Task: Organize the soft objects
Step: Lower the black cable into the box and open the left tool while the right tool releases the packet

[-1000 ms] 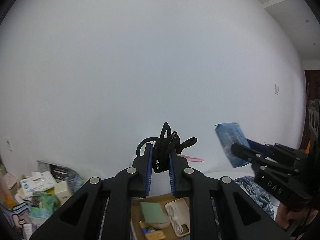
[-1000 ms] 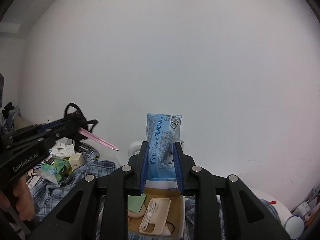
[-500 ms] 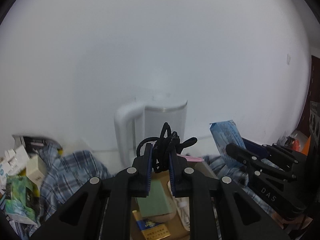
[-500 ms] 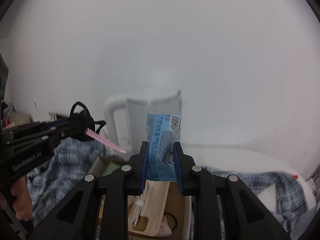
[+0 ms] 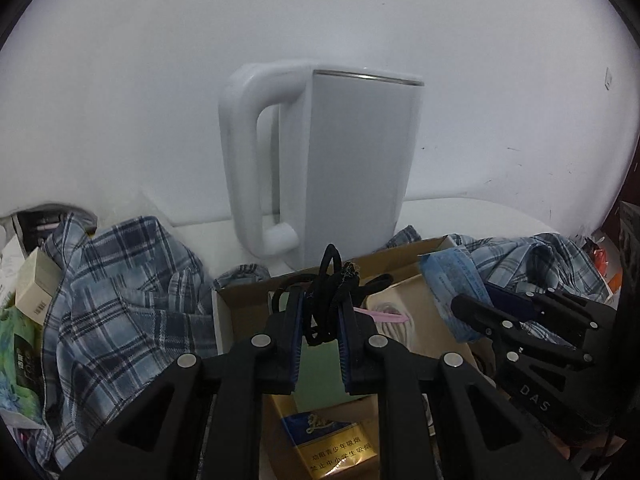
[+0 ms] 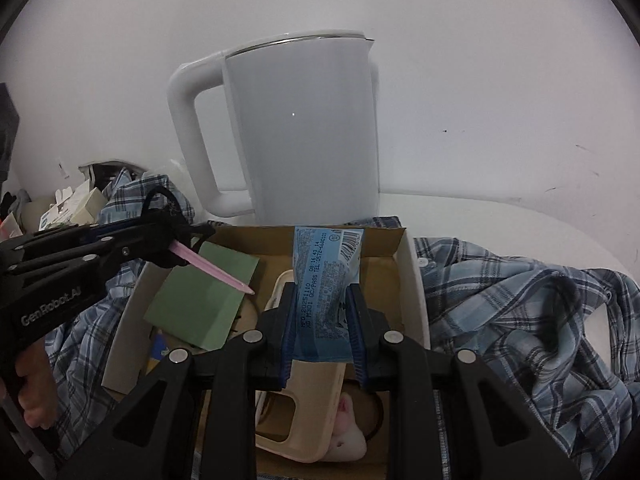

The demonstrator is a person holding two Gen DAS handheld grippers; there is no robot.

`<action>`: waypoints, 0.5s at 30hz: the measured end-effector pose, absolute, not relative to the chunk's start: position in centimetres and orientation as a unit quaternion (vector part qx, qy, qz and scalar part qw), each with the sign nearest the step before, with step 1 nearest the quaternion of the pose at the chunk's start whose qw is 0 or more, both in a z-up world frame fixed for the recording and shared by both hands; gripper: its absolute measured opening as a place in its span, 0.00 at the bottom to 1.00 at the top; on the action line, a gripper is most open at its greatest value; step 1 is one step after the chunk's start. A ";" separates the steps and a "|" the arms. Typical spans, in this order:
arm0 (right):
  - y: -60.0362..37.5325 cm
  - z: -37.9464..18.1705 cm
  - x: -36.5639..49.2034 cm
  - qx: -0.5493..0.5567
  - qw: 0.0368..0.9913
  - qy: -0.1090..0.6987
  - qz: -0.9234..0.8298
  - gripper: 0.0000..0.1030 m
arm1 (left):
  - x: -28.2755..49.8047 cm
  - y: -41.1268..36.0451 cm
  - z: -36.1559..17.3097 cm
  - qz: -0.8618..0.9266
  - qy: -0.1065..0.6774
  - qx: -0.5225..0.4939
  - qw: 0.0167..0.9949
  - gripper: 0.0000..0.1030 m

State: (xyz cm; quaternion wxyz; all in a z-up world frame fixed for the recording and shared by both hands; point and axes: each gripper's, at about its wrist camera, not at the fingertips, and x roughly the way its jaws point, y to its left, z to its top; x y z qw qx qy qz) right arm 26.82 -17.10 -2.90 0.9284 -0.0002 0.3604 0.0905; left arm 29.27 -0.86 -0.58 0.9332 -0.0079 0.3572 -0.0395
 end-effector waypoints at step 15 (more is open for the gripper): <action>-17.2 -2.4 26.8 -0.011 0.928 0.359 0.093 0.22 | 29.2 0.1 0.2 -0.028 0.344 -0.019 0.938 0.80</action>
